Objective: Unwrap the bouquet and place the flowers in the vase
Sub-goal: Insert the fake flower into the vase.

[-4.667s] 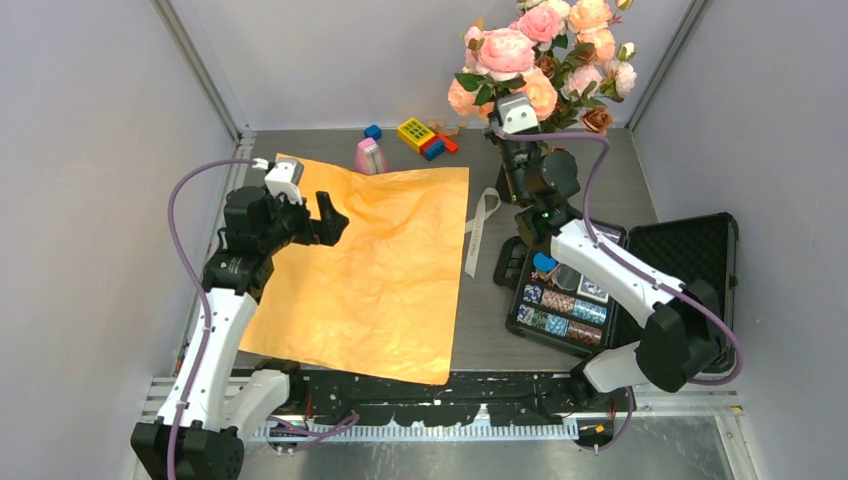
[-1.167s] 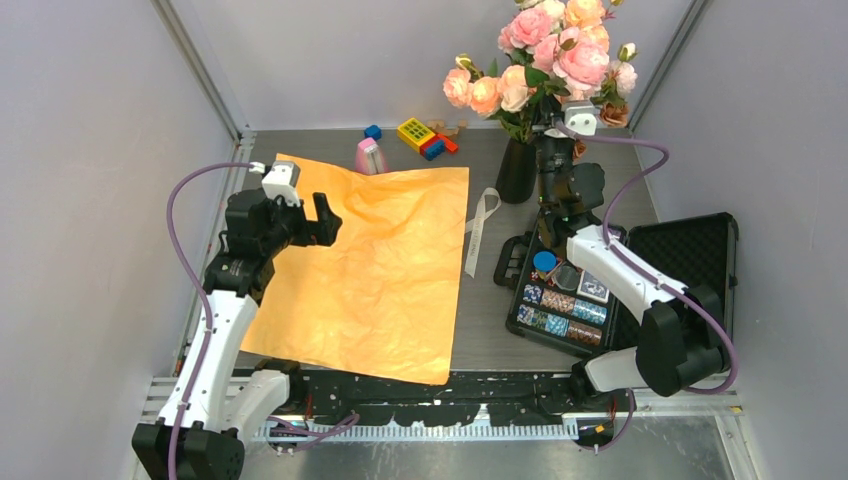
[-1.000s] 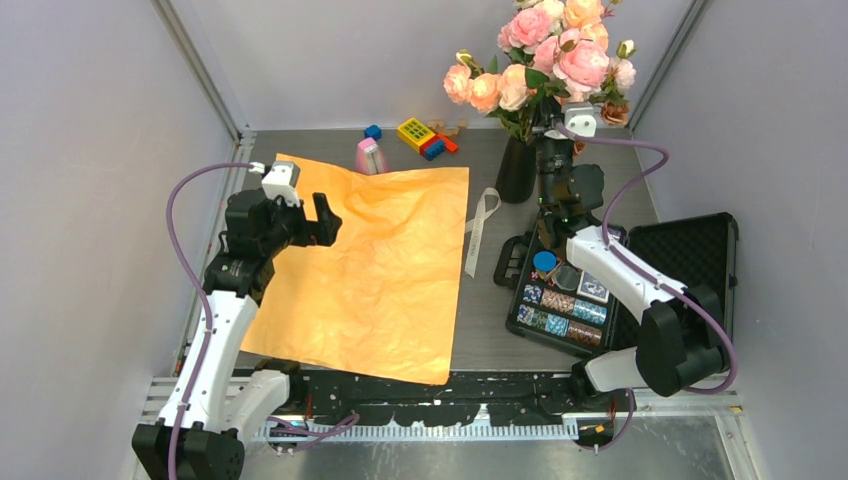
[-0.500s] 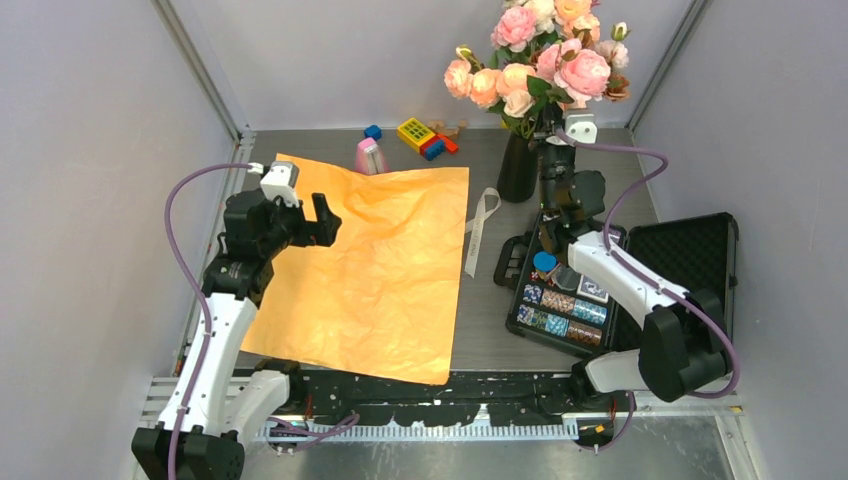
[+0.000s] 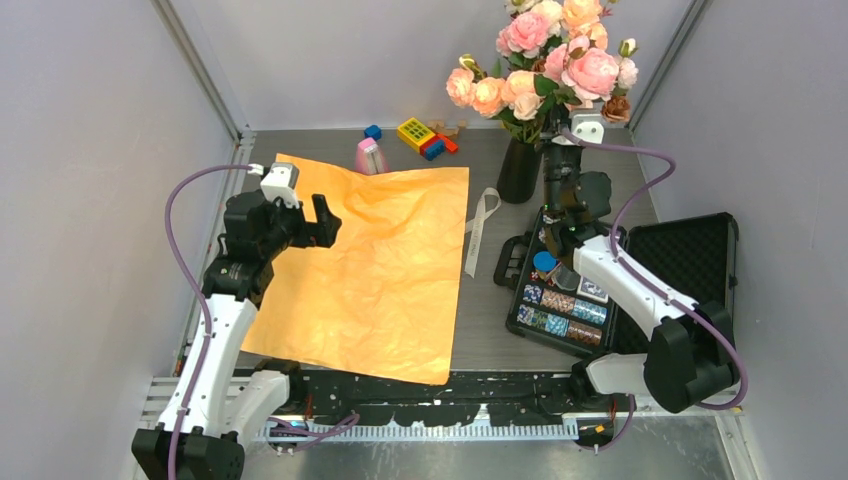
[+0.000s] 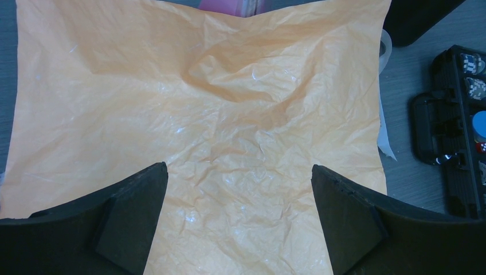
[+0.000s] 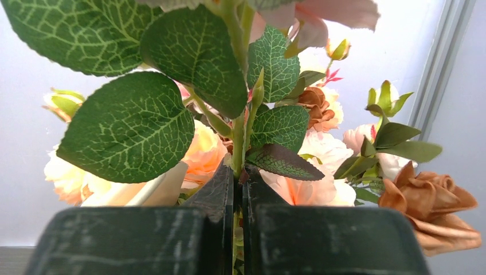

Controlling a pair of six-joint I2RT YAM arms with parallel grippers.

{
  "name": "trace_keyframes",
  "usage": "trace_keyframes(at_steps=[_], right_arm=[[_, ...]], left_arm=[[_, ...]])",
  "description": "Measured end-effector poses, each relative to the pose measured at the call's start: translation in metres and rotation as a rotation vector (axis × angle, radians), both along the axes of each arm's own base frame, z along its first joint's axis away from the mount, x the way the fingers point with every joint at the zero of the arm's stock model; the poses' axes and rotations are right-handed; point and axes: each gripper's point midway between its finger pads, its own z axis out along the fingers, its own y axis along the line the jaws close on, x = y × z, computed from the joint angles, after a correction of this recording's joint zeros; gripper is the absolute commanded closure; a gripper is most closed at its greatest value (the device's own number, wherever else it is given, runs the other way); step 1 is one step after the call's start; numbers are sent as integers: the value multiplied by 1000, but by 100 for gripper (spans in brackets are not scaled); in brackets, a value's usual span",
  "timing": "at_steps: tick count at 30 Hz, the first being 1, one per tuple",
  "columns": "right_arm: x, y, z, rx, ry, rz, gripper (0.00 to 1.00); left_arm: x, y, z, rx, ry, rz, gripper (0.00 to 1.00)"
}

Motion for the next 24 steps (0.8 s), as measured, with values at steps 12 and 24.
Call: trace_keyframes(at_steps=[12, 24], right_arm=[[1, -10, 13, -21, -10, -69, 100], [8, -8, 18, -23, -5, -73, 100]], left_arm=[[0, 0, 0, 0, 0, 0, 0], [-1, 0, 2, 0, -5, 0, 0]])
